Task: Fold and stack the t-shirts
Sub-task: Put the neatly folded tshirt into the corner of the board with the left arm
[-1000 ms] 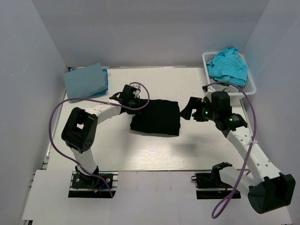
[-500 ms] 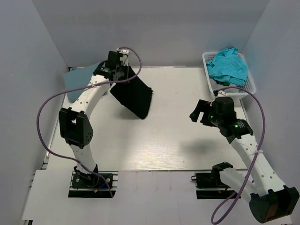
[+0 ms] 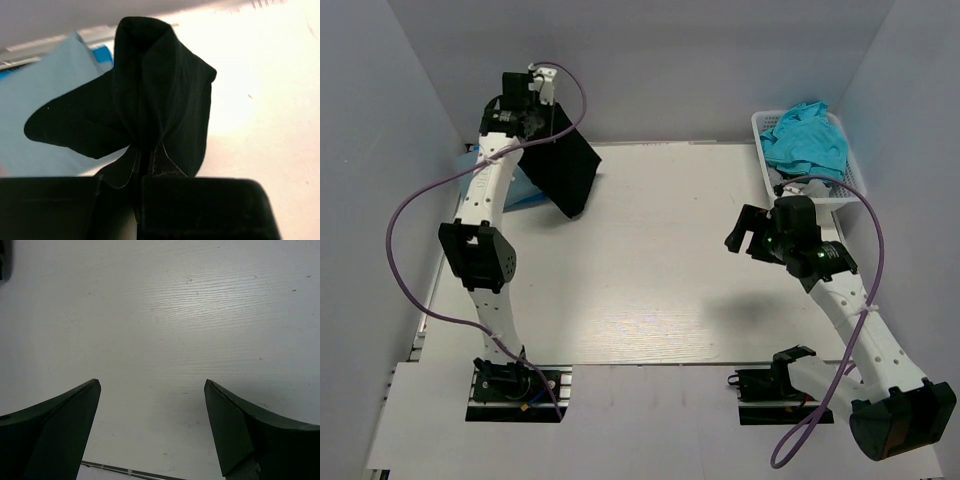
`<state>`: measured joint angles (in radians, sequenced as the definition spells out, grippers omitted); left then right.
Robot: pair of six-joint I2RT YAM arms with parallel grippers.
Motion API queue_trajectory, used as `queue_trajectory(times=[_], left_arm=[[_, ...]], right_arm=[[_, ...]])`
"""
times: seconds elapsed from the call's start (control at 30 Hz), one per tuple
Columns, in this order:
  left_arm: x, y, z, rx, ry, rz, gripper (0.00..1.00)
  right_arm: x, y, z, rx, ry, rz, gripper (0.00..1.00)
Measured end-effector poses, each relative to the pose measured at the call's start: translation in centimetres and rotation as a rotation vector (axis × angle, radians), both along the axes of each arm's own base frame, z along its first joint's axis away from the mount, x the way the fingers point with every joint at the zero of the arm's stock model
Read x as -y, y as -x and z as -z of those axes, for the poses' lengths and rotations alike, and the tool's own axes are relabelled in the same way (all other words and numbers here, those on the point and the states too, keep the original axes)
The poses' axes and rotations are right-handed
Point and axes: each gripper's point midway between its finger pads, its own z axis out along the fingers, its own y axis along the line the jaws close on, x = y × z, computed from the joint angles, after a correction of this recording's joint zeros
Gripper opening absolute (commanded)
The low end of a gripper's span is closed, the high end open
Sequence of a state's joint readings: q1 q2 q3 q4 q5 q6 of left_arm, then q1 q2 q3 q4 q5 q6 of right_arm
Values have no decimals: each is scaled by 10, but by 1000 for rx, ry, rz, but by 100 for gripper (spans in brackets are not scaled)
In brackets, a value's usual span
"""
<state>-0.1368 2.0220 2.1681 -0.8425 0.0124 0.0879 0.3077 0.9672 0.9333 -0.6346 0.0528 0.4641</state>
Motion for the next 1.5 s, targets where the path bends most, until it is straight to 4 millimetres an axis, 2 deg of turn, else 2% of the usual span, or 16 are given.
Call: queue_trajectory(times=[0.3, 0.6, 0.67, 0.83, 0.97, 1.17, 1.2, 1.27, 1.3, 1.5], left_arm=[[-55, -27, -51, 157, 27, -50, 0], [-99, -43, -67, 246, 89, -91, 0], [-114, -50, -63, 256, 102, -105, 0], [-148, -61, -34, 224, 133, -136, 0], [-174, -65, -11, 198, 147, -168, 0], [-204, -66, 13, 172, 151, -215, 1], [-209, -67, 16, 172, 149, -224, 30], [-217, -70, 24, 173, 136, -243, 69], [-220, -71, 29, 172, 127, -252, 99], [-234, -77, 44, 169, 113, -318, 100]], right_arm=[[-5, -13, -13, 8, -6, -2, 90], [-10, -17, -4, -38, -27, 10, 90], [-12, -18, -5, -42, -36, 10, 90], [-17, -26, -6, -54, -52, 10, 90], [-24, -28, 2, -93, -72, -3, 90], [-30, -30, 11, -134, -86, -11, 90], [-31, -31, 12, -139, -88, -14, 90], [-33, -33, 14, -147, -91, -19, 90], [-34, -34, 14, -149, -93, -21, 90], [-37, -37, 17, -159, -98, -28, 90]])
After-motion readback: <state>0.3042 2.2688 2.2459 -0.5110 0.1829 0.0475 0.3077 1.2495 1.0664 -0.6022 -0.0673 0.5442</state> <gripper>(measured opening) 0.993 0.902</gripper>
